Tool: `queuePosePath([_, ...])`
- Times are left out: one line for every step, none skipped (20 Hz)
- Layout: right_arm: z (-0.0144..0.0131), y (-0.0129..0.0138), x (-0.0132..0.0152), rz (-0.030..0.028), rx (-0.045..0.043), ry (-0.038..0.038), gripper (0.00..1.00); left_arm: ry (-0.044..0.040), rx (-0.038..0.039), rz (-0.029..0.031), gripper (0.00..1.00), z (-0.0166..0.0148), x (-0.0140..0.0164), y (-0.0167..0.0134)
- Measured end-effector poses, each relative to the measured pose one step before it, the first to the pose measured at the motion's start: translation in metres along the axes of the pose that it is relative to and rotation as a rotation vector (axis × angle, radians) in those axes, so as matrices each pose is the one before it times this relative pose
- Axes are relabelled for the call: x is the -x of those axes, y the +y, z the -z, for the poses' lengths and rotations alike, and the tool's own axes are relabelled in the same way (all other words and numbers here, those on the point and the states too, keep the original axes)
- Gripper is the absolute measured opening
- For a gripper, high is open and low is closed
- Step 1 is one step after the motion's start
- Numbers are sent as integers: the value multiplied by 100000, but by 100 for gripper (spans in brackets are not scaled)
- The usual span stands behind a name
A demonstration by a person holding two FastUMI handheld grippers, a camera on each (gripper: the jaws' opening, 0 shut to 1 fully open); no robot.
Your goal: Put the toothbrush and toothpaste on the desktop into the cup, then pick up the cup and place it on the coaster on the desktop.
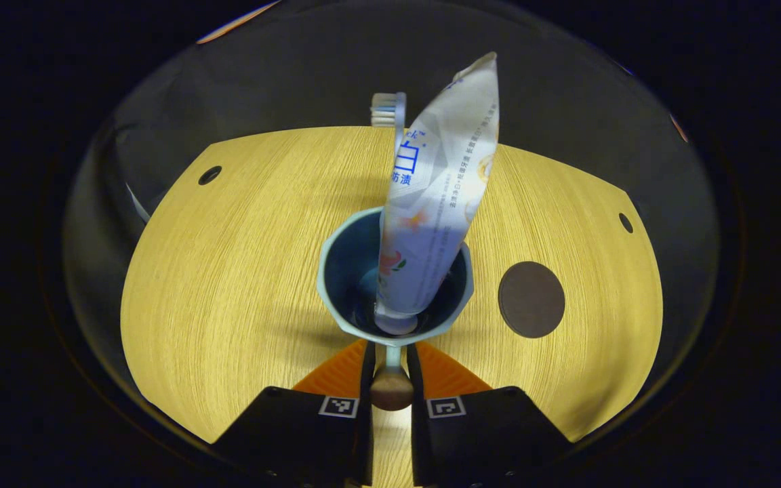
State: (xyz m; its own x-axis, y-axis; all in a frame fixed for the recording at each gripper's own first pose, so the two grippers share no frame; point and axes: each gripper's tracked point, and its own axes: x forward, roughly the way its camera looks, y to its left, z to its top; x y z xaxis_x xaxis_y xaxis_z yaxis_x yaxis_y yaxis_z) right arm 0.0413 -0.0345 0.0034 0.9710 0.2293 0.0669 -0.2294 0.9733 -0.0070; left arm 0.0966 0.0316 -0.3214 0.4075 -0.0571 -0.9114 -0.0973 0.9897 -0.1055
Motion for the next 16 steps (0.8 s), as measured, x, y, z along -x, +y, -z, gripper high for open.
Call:
queuePosePath([55, -304, 252, 1007, -734, 240, 93, -368, 563, 573, 22, 89, -19, -19])
queuePosePath([95, -266, 163, 707, -928, 128, 92, -402, 236, 1025, 22, -89, -95, -204])
queuePosePath([101, -230, 246, 638, -870, 296, 93, -702, 355, 949, 22, -106, 68, -76])
queuePosePath([48, -263, 193, 788, -740, -128, 93, -1138, -186, 349, 22, -245, 16, 41])
queuePosePath([25, -175, 199, 547, -379, -194, 93, -1339, -398, 261, 22, -103, 66, 25])
queuePosePath([72, -316, 65, 960, -418, 14, 93, -1074, -697, 116, 22, -244, -34, -60])
queuePosePath([73, -147, 83, 572, -260, 187, 93, -939, -640, 655, 22, -204, 199, -50])
queuePosePath([61, -322, 32, 965, -314, 137, 93, -617, -622, 716, 22, -194, 211, -232])
queuePosePath([24, -171, 84, 511, -300, -95, 93, -604, -904, 692, 22, -122, 166, 60])
queuePosePath([170, -248, 285, 727, -254, 135, 93, -395, -1106, 826, 22, -177, -42, -68])
queuePosePath([301, -453, 369, 1305, -362, -241, 93, -321, -1992, 1554, 22, -1, 56, 8])
queuePosePath([274, -423, 432, 1235, -149, 216, 93, -899, -1764, 898, 22, -324, -20, -140])
queuePosePath([265, -428, 220, 972, 304, 380, 93, 69, -1962, 62, 22, -189, 218, 319])
queuePosePath([150, -434, 303, 1293, 288, 295, 93, -475, -1098, 756, 22, -109, -52, -32])
queuePosePath([47, -560, 273, 1000, 243, 227, 93, -585, -868, 839, 22, 249, -78, 65])
queuePosePath([89, -487, 272, 889, -40, 17, 93, -107, -1403, 500, 22, -57, -78, -6])
